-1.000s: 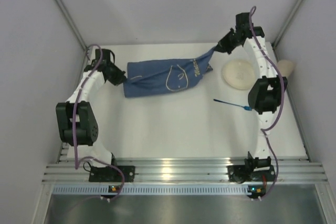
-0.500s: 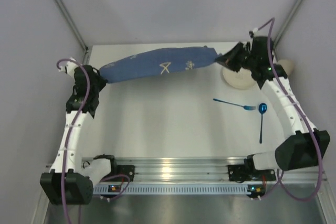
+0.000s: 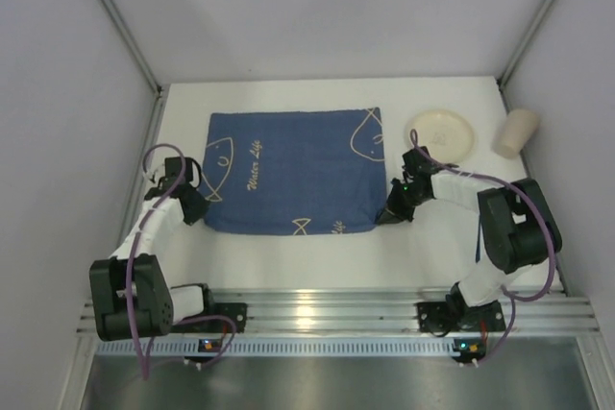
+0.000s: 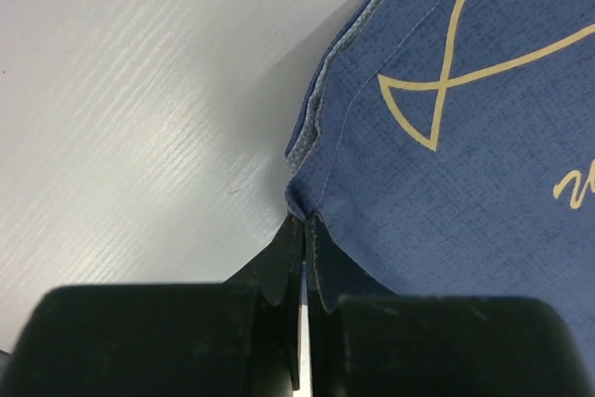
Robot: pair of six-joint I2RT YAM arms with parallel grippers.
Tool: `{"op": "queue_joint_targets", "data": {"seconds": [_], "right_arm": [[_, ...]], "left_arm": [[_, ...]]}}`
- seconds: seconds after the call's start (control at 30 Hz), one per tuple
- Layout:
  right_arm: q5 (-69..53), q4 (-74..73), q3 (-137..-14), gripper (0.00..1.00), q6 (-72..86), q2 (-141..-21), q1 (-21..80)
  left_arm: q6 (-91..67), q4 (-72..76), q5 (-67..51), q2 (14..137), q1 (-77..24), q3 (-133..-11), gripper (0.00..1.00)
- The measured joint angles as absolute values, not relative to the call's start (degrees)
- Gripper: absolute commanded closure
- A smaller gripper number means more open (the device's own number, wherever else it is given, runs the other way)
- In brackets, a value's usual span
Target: Set the dinner table for one person
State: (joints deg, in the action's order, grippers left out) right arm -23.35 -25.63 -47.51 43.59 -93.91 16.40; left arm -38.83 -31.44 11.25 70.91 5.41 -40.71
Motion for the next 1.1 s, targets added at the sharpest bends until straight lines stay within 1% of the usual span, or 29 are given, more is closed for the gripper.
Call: {"op": "queue_joint_targets", "data": {"seconds": [0.17, 0.2, 0.23, 0.27, 0.3, 0.33, 0.37, 0.4, 0.47, 0.5, 0.6, 0.7, 0.77, 0.83, 0.9, 0.97, 1.1], "right_arm": [[-21.1, -29.7, -47.7, 1.0, 41.3, -92.2, 19.5], [-20.5, -30.8, -47.7, 0.93, 40.9, -91.6, 19.5], [-20.0, -31.7, -47.8, 0.84, 40.6, -91.1, 19.5], [-19.4, -33.2, -48.1, 0.7, 40.2, -90.5, 19.5], [-18.9, -34.3, -48.4, 0.5, 40.1, -90.0, 19.5], [-18.4, -35.6, -48.9, 0.44, 39.7, -89.5, 19.5], [-17.6, -37.1, -49.7, 0.39, 39.0, -89.0, 19.5], [-16.8, -38.3, -50.6, 0.32, 38.2, -88.5, 19.5], [-15.3, -41.3, -53.4, 0.24, 37.2, -87.4, 19.2], [-14.6, -42.7, -55.7, 0.21, 36.6, -86.8, 19.1], [-13.2, -46.1, -65.3, 0.17, 34.4, -86.5, 17.8], [-11.4, -47.2, -76.1, 0.17, 32.5, -86.5, 14.4], [-11.0, -47.1, -81.5, 0.19, 31.7, -87.1, 10.0], [-10.7, -47.8, -86.1, 0.22, 31.6, -90.1, 3.4], [-9.8, -47.0, -89.1, 0.25, 31.8, -94.8, -3.0], [-8.7, -46.5, -89.4, 0.27, 32.2, -99.6, -7.7], [-6.8, -47.7, -89.4, 0.29, 33.1, -109.1, -12.0]], "left_arm": [[-38.2, -31.7, 10.7, 70.7, 5.8, -42.1, 1.0], [-38.1, -31.7, 10.3, 70.7, 5.8, -42.4, 1.0], [-38.0, -31.7, 10.1, 70.7, 5.8, -42.6, 1.0], [-37.8, -31.7, 9.8, 70.7, 5.8, -42.7, 0.99], [-37.7, -31.7, 9.6, 70.7, 5.8, -42.7, 0.77], [-37.2, -31.9, 9.4, 70.7, 5.8, -42.7, 0.65], [-37.0, -32.4, 9.1, 70.7, 5.8, -42.8, 0.55], [-37.1, -33.4, 8.9, 70.6, 5.8, -43.2, 0.19], [-37.3, -34.8, 8.3, 70.1, 5.9, -44.2, 0.02], [-37.4, -35.1, 8.2, 69.6, 5.9, -44.7, 0.02], [-37.6, -36.0, 7.6, 67.6, 5.9, -46.2, 0.02], [-37.7, -36.6, 6.8, 65.6, 5.9, -47.6, 0.02], [-37.8, -37.1, 6.3, 64.6, 5.9, -48.3, 0.02], [-37.8, -37.7, 5.8, 63.8, 5.9, -48.8, 0.02], [-37.8, -38.2, 5.4, 63.1, 5.9, -48.9, 0.02], [-37.8, -38.7, 5.0, 62.8, 5.8, -48.9, 0.02], [-37.5, -38.7, 3.7, 62.4, 5.5, -48.6, 0.03]]}}
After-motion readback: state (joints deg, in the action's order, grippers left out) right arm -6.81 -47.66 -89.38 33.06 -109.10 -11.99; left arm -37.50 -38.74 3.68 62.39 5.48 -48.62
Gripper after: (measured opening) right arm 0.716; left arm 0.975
